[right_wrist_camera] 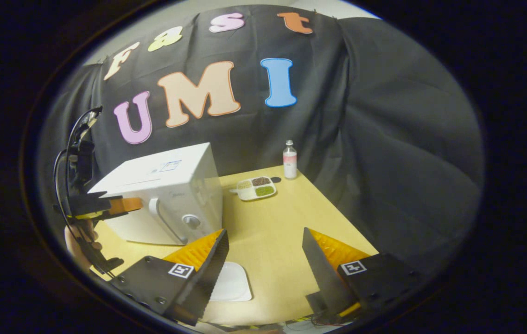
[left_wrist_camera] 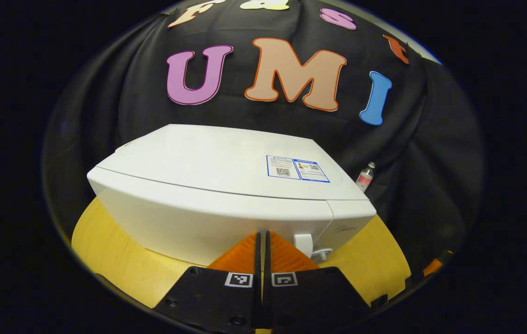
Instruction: Open the microwave oven with the left hand, put the food in, and close the microwave oven.
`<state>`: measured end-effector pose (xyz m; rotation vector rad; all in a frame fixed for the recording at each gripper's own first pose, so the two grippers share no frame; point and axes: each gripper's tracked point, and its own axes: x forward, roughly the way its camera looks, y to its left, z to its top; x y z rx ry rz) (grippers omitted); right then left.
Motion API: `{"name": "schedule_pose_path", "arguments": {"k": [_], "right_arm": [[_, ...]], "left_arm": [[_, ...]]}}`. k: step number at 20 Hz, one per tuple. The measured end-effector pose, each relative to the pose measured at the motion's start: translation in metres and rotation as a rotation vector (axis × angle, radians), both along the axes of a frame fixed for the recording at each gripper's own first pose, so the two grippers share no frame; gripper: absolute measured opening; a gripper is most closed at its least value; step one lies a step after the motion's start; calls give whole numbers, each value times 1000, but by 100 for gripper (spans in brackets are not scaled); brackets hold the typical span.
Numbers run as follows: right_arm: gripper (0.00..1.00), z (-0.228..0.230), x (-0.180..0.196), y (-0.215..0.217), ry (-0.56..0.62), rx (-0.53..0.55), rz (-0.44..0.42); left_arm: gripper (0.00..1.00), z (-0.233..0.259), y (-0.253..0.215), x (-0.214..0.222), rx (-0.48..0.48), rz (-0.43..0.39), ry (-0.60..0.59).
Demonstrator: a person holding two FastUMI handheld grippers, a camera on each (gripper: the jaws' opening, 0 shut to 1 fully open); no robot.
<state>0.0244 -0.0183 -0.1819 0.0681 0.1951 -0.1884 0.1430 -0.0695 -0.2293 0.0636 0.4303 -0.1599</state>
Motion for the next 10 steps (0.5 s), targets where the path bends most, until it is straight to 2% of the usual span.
{"name": "schedule_pose_path", "arguments": {"k": [4, 8, 10], "right_arm": [[98, -5, -2, 9, 17, 5, 34], [98, 0, -4, 13, 9, 6, 44], [98, 8, -4, 19, -1, 19, 54]], "left_arm": [[1, 14, 0, -5, 12, -12, -19], [2, 52, 5, -28, 10, -37, -77], [13, 69, 16, -43, 38, -27, -105]]}}
